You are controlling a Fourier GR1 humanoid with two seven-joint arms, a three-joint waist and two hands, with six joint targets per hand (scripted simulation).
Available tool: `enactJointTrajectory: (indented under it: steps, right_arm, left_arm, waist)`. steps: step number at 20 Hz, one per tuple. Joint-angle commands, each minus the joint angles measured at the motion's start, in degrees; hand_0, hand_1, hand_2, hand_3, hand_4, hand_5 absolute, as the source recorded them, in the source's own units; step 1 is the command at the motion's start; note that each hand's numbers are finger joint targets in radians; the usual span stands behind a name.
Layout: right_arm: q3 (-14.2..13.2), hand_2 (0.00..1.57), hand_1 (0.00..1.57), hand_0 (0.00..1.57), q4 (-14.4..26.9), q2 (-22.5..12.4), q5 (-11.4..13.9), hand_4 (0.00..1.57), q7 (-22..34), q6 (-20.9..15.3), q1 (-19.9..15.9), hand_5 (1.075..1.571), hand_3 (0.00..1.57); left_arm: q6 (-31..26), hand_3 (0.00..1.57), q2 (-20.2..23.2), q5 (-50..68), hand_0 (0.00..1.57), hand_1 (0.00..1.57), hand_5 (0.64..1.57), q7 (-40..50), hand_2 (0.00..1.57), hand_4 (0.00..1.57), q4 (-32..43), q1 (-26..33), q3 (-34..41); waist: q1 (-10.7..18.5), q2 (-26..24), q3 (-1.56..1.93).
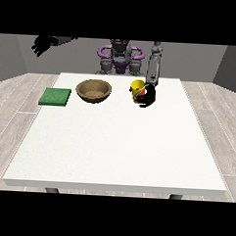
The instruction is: Pick the cup and pour the ball into the bowl, then pick the bowl and place it on the pad
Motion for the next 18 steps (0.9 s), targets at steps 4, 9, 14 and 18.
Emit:
enactJointTrajectory:
  steps: [4,9,14,18]
  right_arm:
    - [-2.3,0.00,0.00,0.00,9.8,-1.7,-0.2,0.64,1.6,0.1,0.4,1.565,0.33]
    - [0.3,0.00,0.00,0.00,10.7,-1.3,1.1,0.65,3.2,0.6,-0.1,1.564,0.24]
    - [-1.4,0.00,0.00,0.00,16.6,-1.3,0.7,0.68,1.0,0.9,-1.4,1.561,0.08]
    - [-3.7,0.00,0.00,0.00,21.3,-3.9,0.2,0.69,-1.3,3.9,-0.2,1.560,0.00]
  left_arm:
    - [8.8,1.57,-1.2,-11.7,1.29,1.29,1.446,15.1,1.57,1.41,-0.5,-4.0,-9.9]
    - [22.2,1.57,-0.8,-28.8,1.35,1.35,1.540,24.1,1.57,1.42,4.5,-6.9,-20.4]
    - [21.4,1.57,-1.5,-41.2,1.36,1.36,1.535,41.4,1.57,1.46,9.5,-16.5,-28.0]
    - [20.1,1.57,-5.3,-47.9,1.36,1.36,1.535,51.1,1.57,1.46,11.5,-19.8,-31.8]
  waist:
    - [3.6,-9.7,-0.10]
    - [2.2,-12.5,0.15]
    - [4.2,-14.6,0.05]
    - [5.2,-15.3,-0.10]
